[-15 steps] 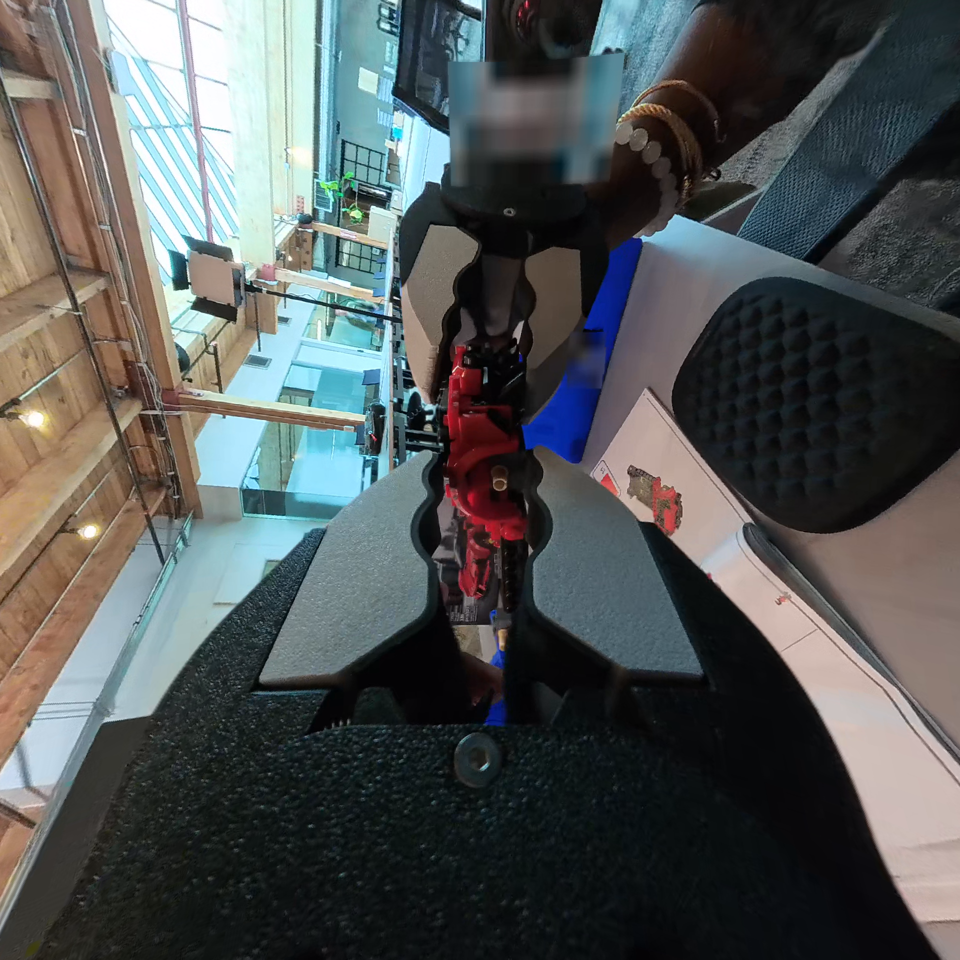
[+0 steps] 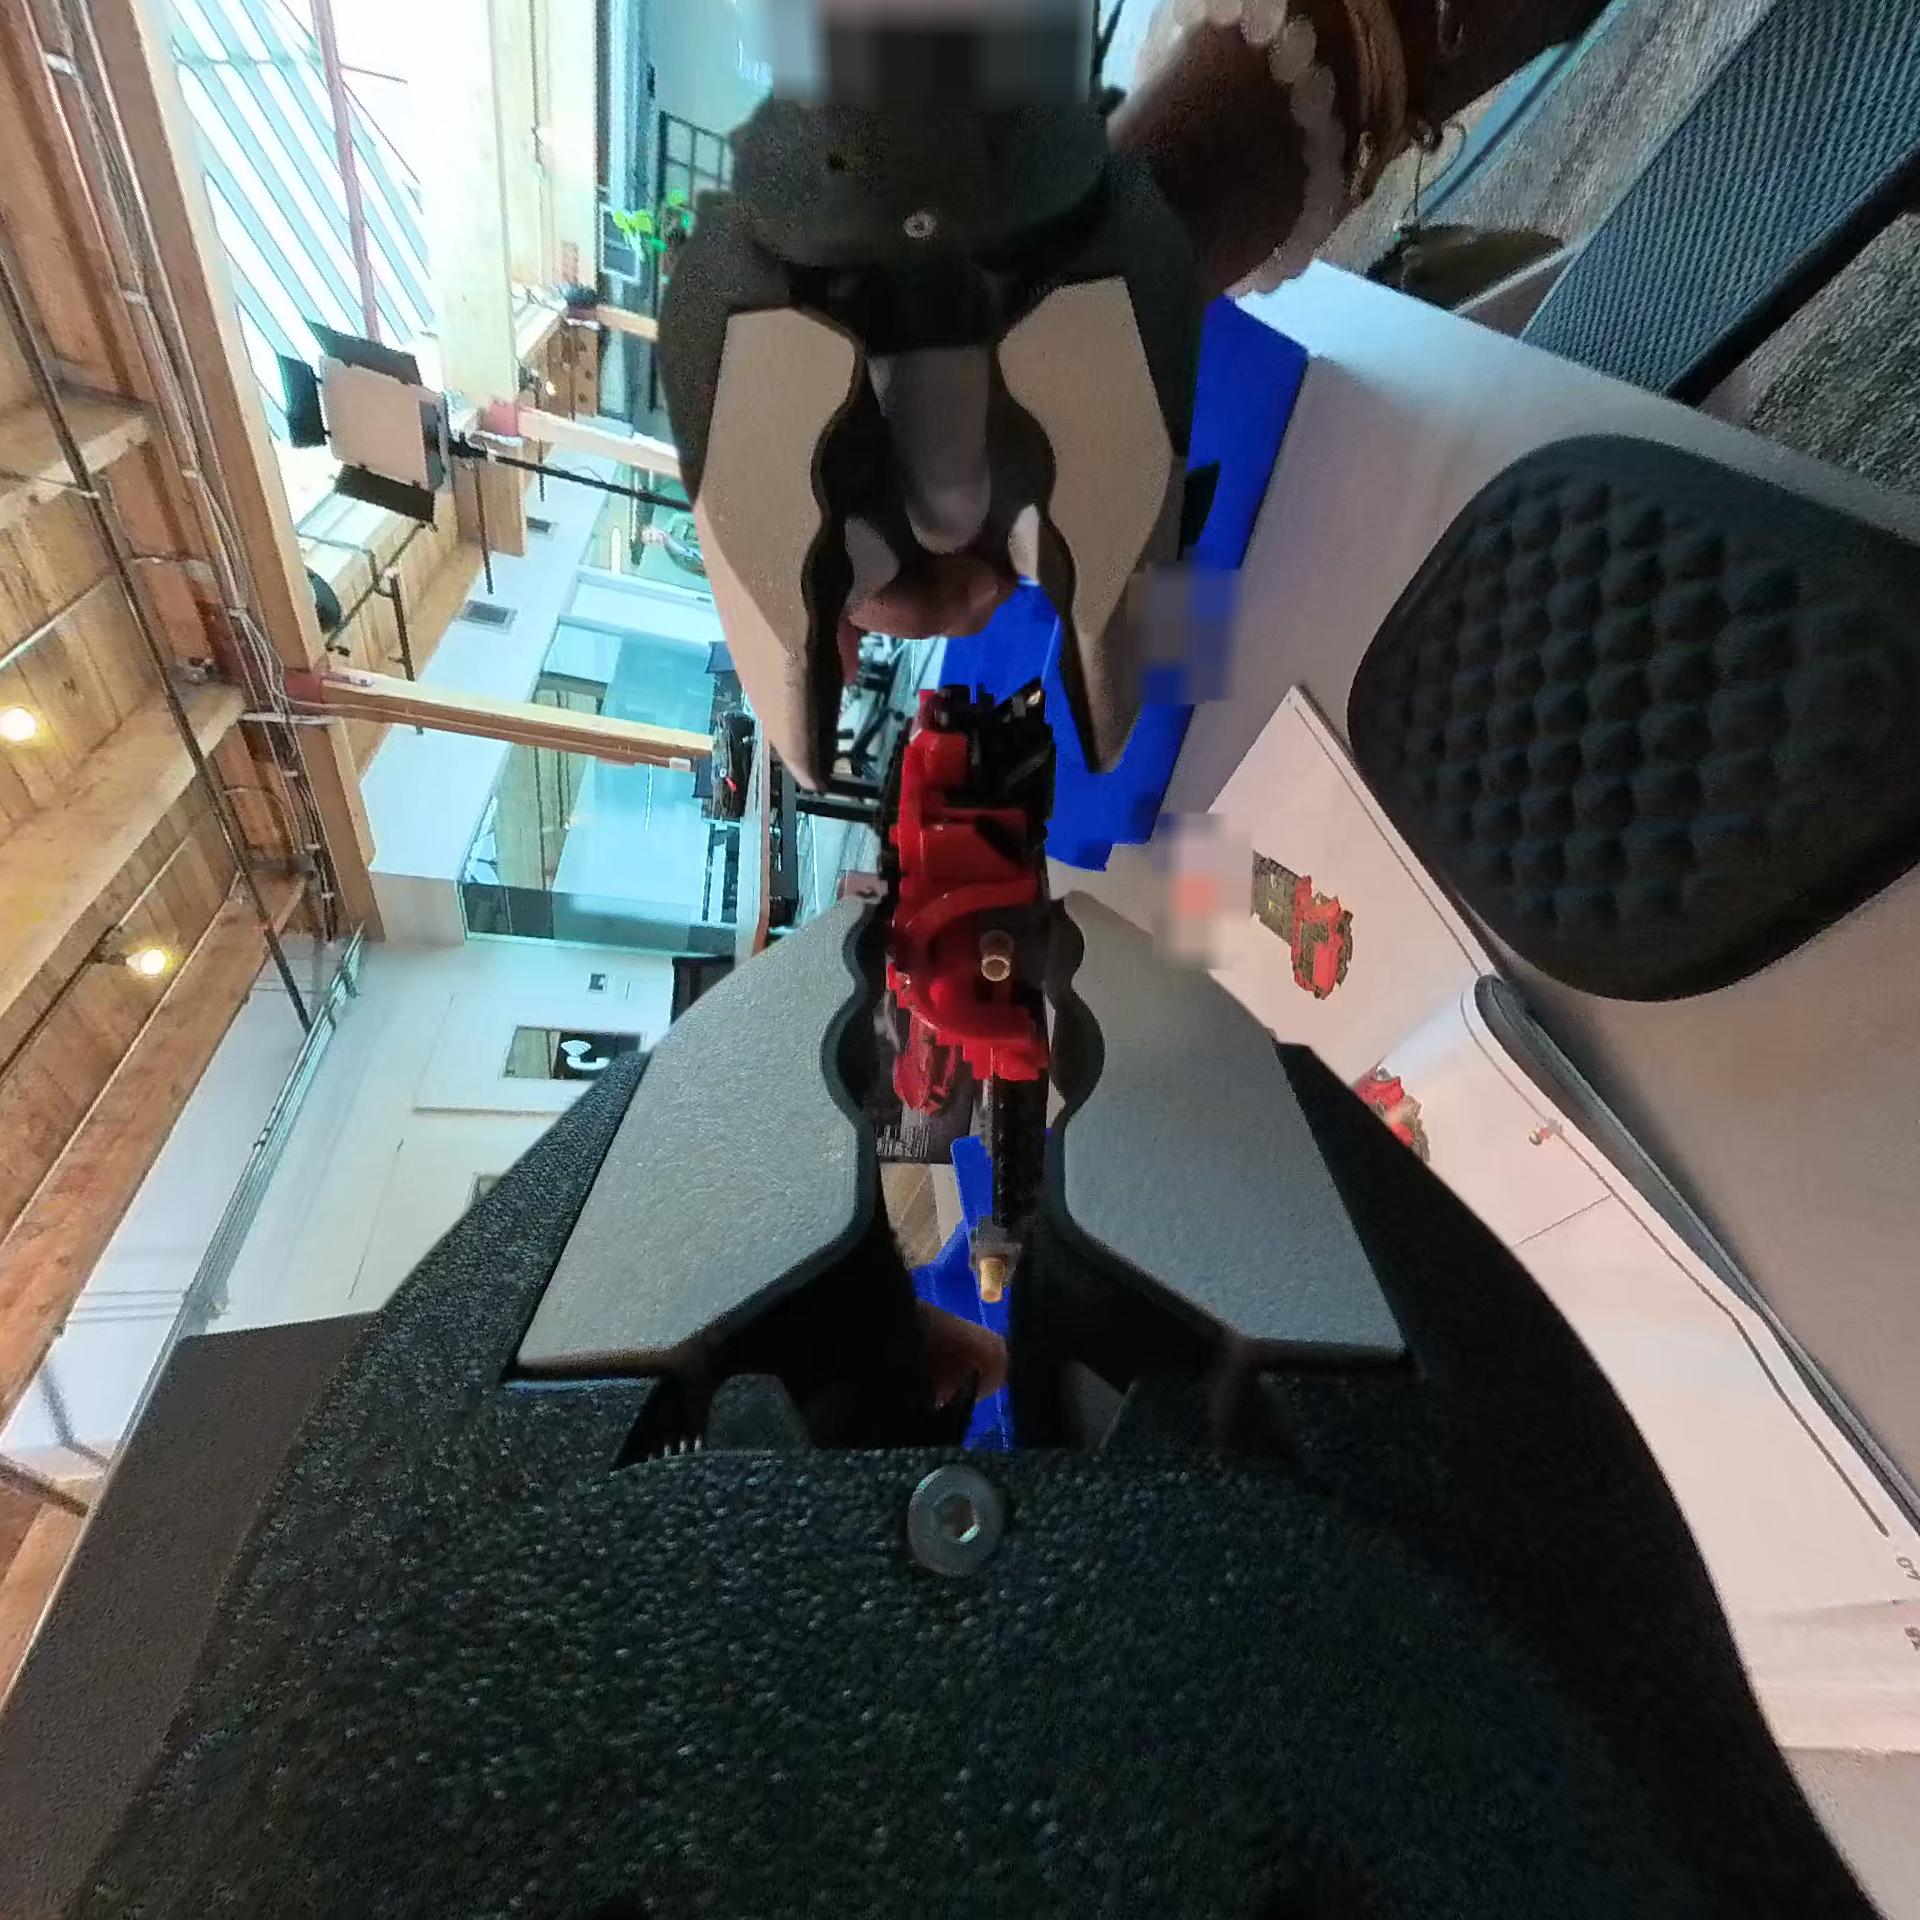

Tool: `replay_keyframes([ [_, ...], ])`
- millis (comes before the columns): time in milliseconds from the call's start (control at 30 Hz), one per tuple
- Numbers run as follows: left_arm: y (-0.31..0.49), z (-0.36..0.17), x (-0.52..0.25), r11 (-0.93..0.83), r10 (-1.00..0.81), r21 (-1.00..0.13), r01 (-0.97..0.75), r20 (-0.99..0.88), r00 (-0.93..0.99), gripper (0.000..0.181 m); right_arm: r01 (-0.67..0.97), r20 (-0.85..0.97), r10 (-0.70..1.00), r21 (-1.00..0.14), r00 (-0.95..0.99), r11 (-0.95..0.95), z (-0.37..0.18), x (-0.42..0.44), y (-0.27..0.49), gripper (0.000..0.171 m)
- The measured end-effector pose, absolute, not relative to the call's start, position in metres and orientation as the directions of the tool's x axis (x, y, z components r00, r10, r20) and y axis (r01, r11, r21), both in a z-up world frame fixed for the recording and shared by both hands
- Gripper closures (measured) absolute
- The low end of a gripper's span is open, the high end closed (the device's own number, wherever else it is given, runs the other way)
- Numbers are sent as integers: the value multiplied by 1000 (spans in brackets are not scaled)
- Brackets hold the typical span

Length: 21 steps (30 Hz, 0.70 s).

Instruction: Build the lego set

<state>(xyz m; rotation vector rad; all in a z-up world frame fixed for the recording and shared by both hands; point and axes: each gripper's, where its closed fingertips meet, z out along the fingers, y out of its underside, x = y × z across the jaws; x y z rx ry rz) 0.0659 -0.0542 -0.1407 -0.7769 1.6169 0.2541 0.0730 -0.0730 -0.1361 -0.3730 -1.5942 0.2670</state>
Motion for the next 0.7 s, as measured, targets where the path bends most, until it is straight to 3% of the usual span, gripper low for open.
replay_keyframes([
  [200, -41, -151, 63, 696, -330, -235, -679, -944, -12, 153, 161, 930, 361, -346, -76, 924, -150, 65, -62, 136],
  [700, -41, -168, 69, 681, -331, -149, -717, -936, -121, 152, 202, 876, 449, -414, -176, 887, -169, 65, -56, 138],
])
